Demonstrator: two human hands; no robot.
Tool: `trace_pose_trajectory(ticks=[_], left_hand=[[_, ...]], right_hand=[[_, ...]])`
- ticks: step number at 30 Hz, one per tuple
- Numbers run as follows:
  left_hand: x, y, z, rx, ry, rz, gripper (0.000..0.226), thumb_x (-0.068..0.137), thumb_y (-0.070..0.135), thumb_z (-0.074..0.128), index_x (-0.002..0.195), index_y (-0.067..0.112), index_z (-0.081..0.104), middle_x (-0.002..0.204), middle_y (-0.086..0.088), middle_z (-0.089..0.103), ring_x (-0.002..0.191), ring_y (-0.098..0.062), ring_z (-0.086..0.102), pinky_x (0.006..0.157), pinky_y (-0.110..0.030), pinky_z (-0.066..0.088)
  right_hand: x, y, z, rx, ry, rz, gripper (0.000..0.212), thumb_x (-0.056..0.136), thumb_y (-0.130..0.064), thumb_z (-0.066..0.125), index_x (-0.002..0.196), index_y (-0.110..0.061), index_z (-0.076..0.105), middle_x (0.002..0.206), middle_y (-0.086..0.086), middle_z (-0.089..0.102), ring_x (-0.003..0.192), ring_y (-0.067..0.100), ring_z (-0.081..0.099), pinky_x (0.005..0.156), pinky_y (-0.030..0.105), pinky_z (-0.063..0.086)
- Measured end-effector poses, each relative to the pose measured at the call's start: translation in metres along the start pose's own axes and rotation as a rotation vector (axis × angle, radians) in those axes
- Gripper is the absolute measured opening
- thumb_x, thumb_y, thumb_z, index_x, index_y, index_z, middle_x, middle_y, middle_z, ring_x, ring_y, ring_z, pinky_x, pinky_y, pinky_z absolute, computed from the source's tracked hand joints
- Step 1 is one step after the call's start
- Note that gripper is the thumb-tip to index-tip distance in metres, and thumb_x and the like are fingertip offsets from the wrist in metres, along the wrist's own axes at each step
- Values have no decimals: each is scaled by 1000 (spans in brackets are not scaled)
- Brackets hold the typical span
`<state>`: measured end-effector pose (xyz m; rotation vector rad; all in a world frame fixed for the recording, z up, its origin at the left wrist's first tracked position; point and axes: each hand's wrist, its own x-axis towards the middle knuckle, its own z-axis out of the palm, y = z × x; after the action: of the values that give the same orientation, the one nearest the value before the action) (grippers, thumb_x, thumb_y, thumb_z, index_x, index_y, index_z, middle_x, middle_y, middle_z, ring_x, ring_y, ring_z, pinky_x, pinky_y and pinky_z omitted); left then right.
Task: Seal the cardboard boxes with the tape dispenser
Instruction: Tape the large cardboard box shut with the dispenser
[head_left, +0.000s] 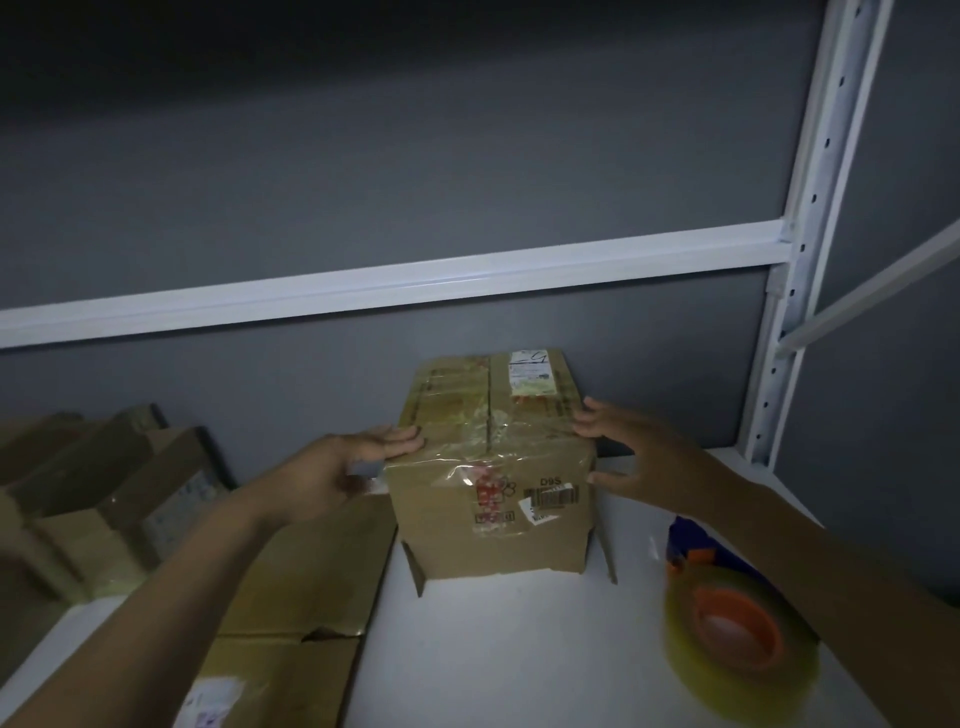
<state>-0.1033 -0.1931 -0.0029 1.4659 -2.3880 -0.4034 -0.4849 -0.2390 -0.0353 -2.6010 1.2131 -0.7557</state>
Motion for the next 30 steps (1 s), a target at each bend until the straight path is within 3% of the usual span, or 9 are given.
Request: trace_pose_trajectory(ticks=[3,7,11,14,17,21,23,26,30], left_hand=[[6,-5,5,-68,83,13,72,79,0,75,128,47,51,136,39,40,133,18,25,105,-2,21],[7,-2,17,-189,208,-2,64,73,12,82,120,48,59,123,47,45,128,18,34,108,-7,27],[3,12,41,-196,429,-45,55,69,27,85,116,44,62,124,38,51,126,10,43,110,-21,33],[5,21,47,26,376,-92,80,57,44,90,126,24,55,125,23,43,120,-3,46,93,-18,36],[13,32,38,146,275,-125,84,52,71,68,118,25,46,115,14,39,105,-6,42,77,-19,34],[39,46,42,284,379,-1,85,76,88,20,106,15,53,102,4,42,87,-12,42,69,-26,34],[48,44,54,335,487,106,82,84,82,20,105,12,57,103,-1,48,82,-15,48,61,-29,44],[50,40,61,420,551,138,74,88,74,32,114,11,61,128,-7,55,92,-25,63,62,-32,52],[53,38,63,433,475,67,83,86,79,27,134,18,57,134,-5,60,111,-29,64,83,-39,55]], right_hand=[[0,0,5,40,27,17,63,83,-32,72,139,-26,45,144,-21,26,131,-13,18,109,13,20],[1,-2,11,45,62,30,64,80,-38,74,136,-21,49,148,-10,36,133,-2,30,112,27,30],[6,-15,25,15,190,31,63,75,-41,77,125,-10,55,134,0,49,119,8,47,92,12,35],[9,-20,22,-34,123,56,70,68,-52,78,120,-14,51,118,-4,46,103,12,50,77,16,40],[17,-30,6,-199,63,-1,77,67,-78,50,121,-23,51,108,-9,40,92,7,44,69,13,31],[37,-53,2,-436,-84,-80,101,63,-91,0,141,-36,36,138,-6,38,125,18,37,99,33,31],[45,-56,12,-428,-46,-21,96,68,-88,-1,139,-37,39,141,-8,39,128,19,35,102,38,28],[48,-59,31,-390,169,55,67,83,-70,21,118,-28,60,120,-2,58,109,25,51,86,40,39],[45,-65,52,-420,288,80,79,84,-79,21,106,-18,67,106,1,64,96,26,58,75,35,46]])
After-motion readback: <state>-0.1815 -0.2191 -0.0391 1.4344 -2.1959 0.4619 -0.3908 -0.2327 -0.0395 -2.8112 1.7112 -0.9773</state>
